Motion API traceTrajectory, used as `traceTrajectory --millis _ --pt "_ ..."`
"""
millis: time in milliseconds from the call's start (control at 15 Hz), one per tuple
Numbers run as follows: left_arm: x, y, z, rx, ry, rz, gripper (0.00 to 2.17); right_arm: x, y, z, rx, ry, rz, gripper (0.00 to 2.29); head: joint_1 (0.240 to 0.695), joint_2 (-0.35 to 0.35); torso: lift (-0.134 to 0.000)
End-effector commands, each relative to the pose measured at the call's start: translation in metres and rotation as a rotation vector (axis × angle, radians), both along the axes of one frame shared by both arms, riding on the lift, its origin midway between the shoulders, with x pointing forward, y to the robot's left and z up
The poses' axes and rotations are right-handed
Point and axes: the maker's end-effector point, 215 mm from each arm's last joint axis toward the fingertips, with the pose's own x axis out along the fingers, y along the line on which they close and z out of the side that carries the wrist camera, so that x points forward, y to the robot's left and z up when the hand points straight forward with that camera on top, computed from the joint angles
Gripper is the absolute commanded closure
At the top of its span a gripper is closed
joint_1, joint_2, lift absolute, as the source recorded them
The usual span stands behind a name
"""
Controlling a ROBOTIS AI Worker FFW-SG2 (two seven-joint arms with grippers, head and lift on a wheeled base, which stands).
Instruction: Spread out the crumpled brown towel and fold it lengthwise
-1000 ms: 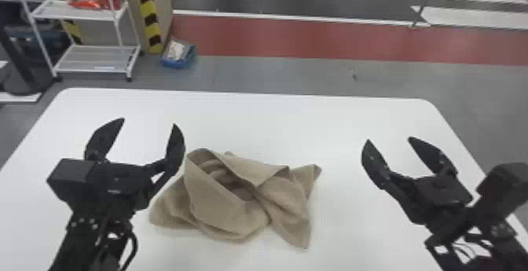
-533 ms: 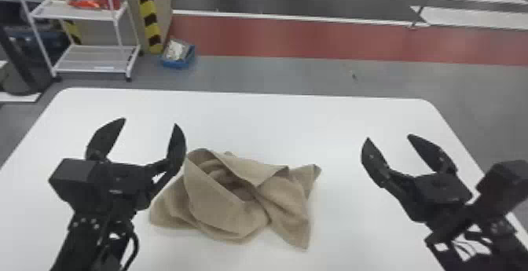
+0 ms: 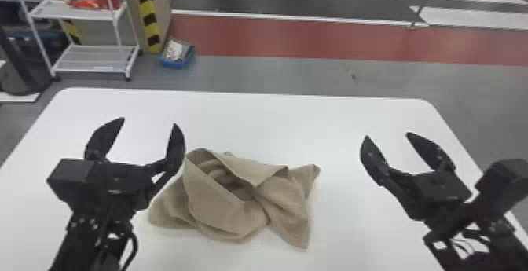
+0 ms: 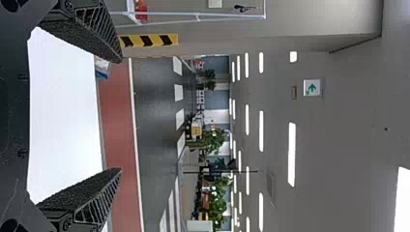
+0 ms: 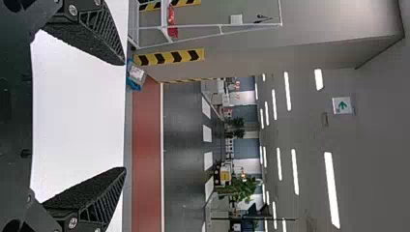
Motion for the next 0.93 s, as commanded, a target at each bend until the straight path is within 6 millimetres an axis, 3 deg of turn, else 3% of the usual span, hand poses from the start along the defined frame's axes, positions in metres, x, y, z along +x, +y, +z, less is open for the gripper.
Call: traceTrajectory --millis 0,867 --pt "0.0 -0.001 0.0 0.001 0.002 -0.002 0.1 -0.001 0.0 -0.001 0.001 0.003 0.0 0.11 0.695 -0.109 -0.124" --pt "-0.001 -0.004 0.006 0.005 -0.004 -0.01 0.1 -0.002 -0.001 -0.008 -0.002 0.043 0.009 0.11 0.695 -0.114 -0.124"
